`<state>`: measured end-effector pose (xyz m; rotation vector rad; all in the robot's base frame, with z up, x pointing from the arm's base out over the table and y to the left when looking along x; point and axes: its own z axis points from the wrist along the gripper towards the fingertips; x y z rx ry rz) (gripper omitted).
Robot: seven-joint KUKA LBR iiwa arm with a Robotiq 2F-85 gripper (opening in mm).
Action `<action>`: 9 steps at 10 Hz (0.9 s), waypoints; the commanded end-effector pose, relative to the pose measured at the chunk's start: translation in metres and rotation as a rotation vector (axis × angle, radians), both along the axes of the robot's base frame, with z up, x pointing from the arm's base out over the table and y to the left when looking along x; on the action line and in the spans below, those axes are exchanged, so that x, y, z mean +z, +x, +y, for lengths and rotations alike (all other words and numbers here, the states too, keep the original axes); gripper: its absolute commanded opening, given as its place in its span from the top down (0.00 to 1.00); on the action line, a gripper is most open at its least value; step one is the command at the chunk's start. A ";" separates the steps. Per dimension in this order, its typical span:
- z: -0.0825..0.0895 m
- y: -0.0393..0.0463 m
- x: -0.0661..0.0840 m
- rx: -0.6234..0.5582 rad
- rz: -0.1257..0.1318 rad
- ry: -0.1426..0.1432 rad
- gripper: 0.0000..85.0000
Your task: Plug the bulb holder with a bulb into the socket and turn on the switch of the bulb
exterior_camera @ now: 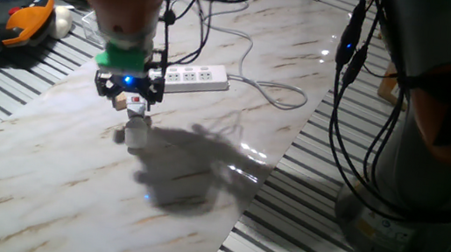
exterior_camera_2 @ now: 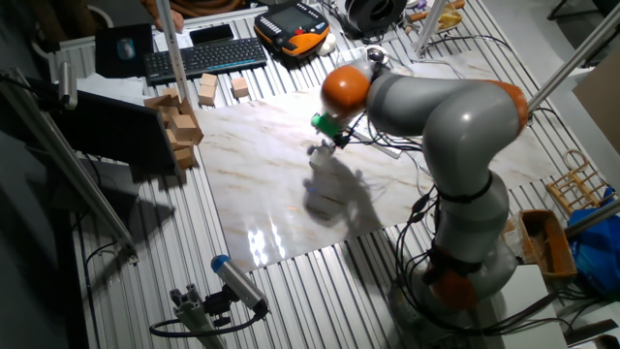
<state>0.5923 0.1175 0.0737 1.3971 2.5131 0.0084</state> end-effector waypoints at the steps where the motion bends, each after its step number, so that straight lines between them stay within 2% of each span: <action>1: -0.001 0.0009 -0.001 0.009 -0.006 -0.001 0.00; 3: -0.006 -0.0057 0.003 0.034 0.014 0.010 0.00; 6: -0.014 -0.0011 -0.005 0.037 -0.002 -0.003 0.00; 7: -0.017 0.0008 -0.007 0.040 -0.005 0.001 0.20; 8: -0.016 0.0011 -0.008 0.038 -0.011 0.002 0.20; 9: -0.017 0.0015 -0.008 0.038 -0.011 -0.012 0.20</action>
